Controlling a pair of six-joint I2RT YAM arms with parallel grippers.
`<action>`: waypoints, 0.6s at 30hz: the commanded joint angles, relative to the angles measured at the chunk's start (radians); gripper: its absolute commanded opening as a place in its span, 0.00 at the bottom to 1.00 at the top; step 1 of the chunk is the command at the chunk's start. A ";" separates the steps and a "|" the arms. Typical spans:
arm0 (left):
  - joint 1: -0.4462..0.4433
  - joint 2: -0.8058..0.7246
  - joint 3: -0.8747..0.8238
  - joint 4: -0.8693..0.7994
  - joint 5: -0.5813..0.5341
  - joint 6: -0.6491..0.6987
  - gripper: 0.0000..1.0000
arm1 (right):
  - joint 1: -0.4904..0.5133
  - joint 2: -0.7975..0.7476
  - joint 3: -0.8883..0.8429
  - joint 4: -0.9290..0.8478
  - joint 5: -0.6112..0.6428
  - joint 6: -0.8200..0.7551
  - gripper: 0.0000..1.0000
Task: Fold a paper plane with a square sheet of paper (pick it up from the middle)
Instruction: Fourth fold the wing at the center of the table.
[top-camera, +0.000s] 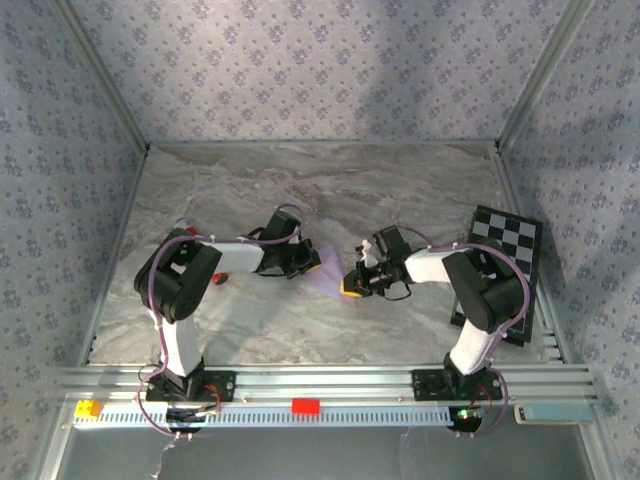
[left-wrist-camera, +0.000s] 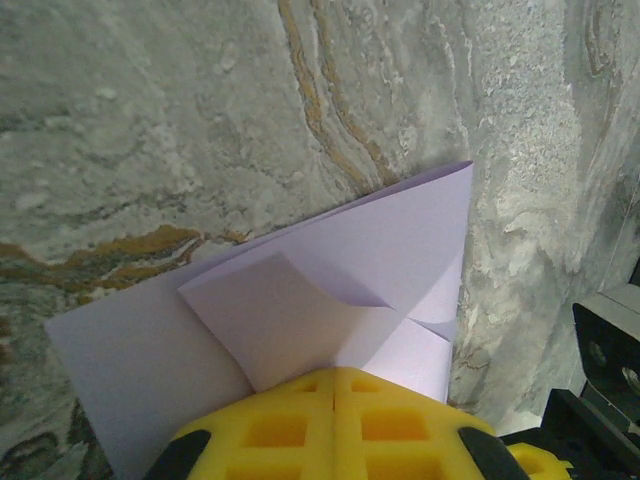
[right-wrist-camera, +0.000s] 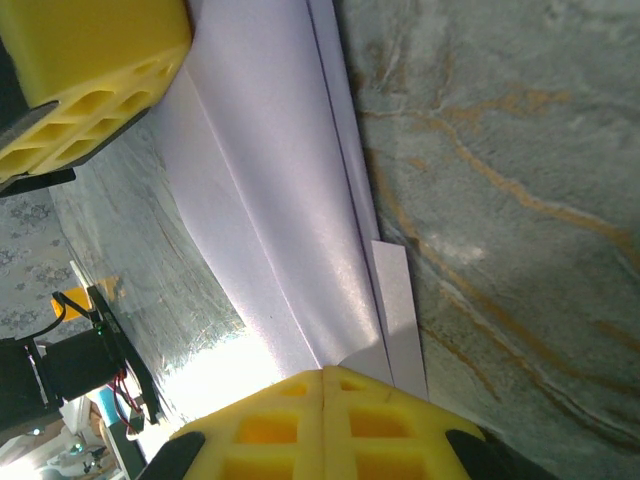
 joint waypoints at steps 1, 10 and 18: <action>0.029 0.030 -0.029 -0.039 -0.085 0.022 0.05 | 0.003 0.002 -0.009 -0.119 0.066 0.013 0.00; 0.008 0.040 -0.040 -0.027 -0.084 0.015 0.04 | 0.069 0.029 0.191 -0.192 0.057 -0.008 0.00; 0.003 0.045 -0.032 -0.031 -0.085 0.015 0.04 | 0.089 0.152 0.257 -0.221 0.109 -0.010 0.03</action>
